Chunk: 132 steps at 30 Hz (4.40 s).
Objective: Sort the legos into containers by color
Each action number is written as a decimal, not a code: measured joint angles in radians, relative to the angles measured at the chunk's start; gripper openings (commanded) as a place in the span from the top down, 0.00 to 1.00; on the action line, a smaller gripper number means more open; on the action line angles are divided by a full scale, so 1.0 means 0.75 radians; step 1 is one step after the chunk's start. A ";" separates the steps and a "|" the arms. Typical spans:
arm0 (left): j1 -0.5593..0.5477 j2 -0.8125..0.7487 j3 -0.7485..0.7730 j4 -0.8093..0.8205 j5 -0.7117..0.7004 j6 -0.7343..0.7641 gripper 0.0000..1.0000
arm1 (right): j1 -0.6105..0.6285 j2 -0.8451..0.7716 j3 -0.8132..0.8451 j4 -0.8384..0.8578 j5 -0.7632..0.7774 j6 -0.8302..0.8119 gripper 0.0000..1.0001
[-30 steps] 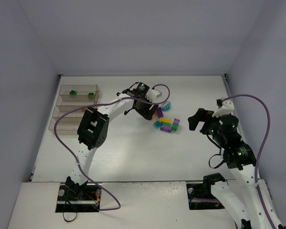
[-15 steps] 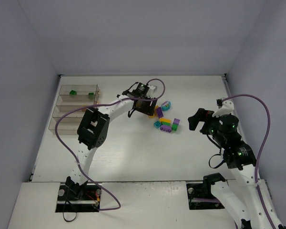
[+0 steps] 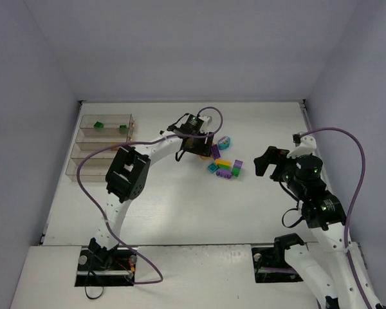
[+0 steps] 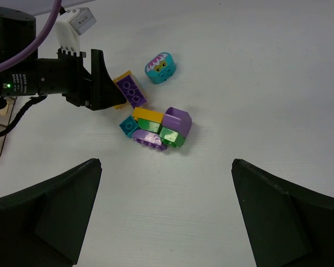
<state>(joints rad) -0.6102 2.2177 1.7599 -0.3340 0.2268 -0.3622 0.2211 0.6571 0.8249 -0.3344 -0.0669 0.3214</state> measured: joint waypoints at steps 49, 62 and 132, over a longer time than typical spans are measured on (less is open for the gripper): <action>-0.002 0.008 -0.075 0.090 -0.363 -0.024 0.58 | 0.000 -0.036 -0.021 -0.011 -0.001 0.007 0.00; 0.000 -0.013 -0.097 0.132 -0.347 0.046 0.97 | 0.000 -0.038 -0.021 -0.023 -0.002 0.016 0.00; 1.026 -0.159 0.050 -0.495 -0.545 -1.078 0.48 | 0.000 0.045 -0.020 -0.024 0.021 0.009 0.00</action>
<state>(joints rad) 0.1593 2.0983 1.7977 -0.7055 -0.1822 -1.1709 0.2211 0.6910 0.8097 -0.3523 -0.0513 0.3283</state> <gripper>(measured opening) 0.515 0.999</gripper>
